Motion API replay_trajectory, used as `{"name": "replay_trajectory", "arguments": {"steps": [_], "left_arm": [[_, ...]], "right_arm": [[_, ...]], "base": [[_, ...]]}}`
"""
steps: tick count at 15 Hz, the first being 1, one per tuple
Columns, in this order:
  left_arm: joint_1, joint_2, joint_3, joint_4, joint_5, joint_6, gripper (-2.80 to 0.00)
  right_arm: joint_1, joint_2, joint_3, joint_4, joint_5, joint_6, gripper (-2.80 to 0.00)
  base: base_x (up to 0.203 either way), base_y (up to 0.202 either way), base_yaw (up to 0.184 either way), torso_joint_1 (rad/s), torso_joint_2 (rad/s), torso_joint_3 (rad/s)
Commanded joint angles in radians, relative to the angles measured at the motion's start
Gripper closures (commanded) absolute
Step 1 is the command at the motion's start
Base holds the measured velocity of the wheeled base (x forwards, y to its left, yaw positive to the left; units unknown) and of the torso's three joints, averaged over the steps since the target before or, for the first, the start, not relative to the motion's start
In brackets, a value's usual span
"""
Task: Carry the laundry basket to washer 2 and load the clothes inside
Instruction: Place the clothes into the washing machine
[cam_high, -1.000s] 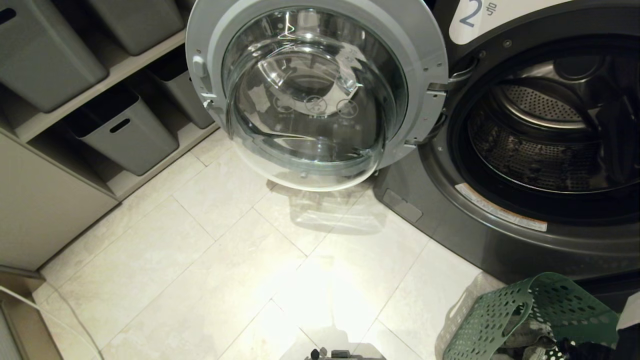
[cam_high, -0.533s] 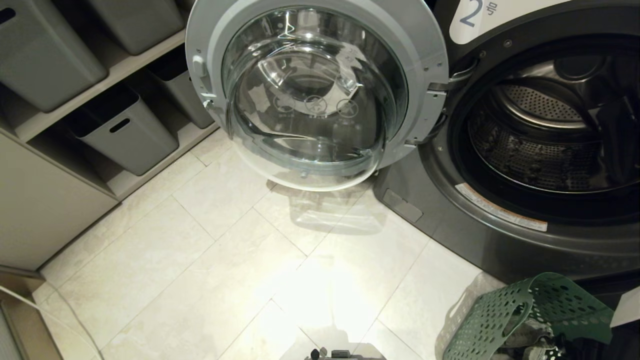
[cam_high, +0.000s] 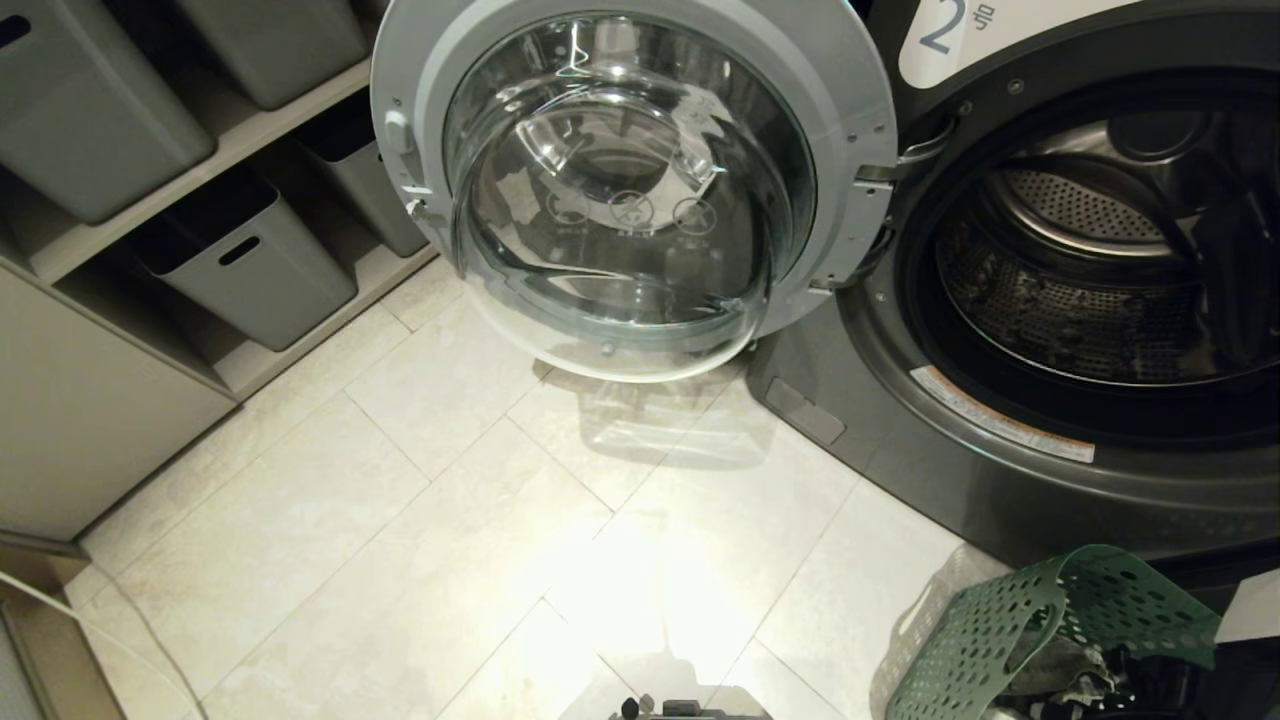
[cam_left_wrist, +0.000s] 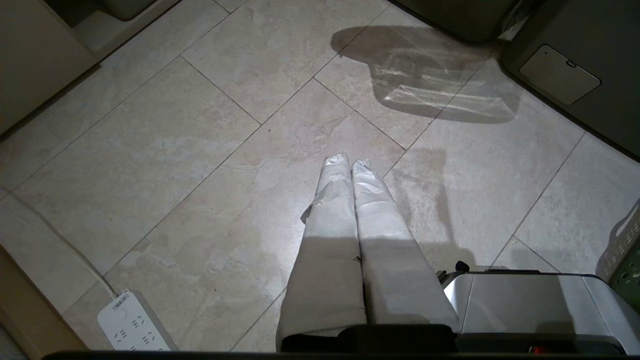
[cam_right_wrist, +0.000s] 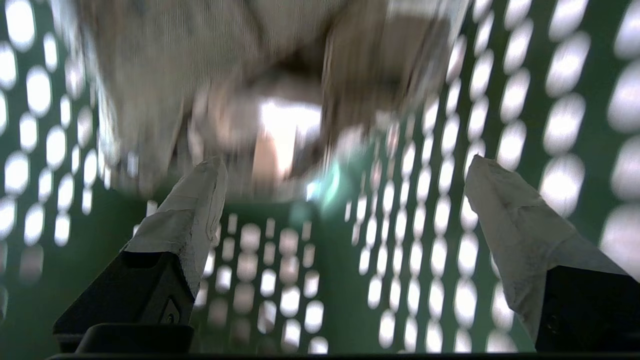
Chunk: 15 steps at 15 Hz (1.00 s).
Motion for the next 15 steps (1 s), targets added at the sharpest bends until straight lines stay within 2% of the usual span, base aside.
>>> {"name": "replay_trajectory", "arguments": {"steps": [1, 3, 7, 15], "left_arm": [[0.000, 0.001, 0.002, 0.000, 0.000, -0.001, 0.00], [0.000, 0.001, 0.002, 0.000, 0.001, -0.001, 0.00], [0.000, 0.000, 0.002, 0.000, 0.001, -0.001, 0.00], [0.000, 0.001, 0.001, 0.000, 0.001, -0.001, 0.00]], "right_arm": [[0.000, 0.038, -0.114, 0.032, 0.000, 0.001, -2.80], [-0.001, 0.045, -0.200, 0.106, 0.001, 0.001, -2.80], [0.001, 0.055, -0.311, 0.148, 0.004, 0.000, -2.80], [0.001, 0.058, -0.401, 0.150, 0.008, -0.001, -2.80]], "base": [[0.000, 0.000, 0.000, 0.000, 0.00, 0.000], [0.000, 0.000, 0.000, 0.000, 0.00, 0.000], [0.000, 0.000, 0.000, 0.000, 0.00, 0.000], [0.000, 0.000, 0.000, 0.000, 0.00, 0.000]]}}
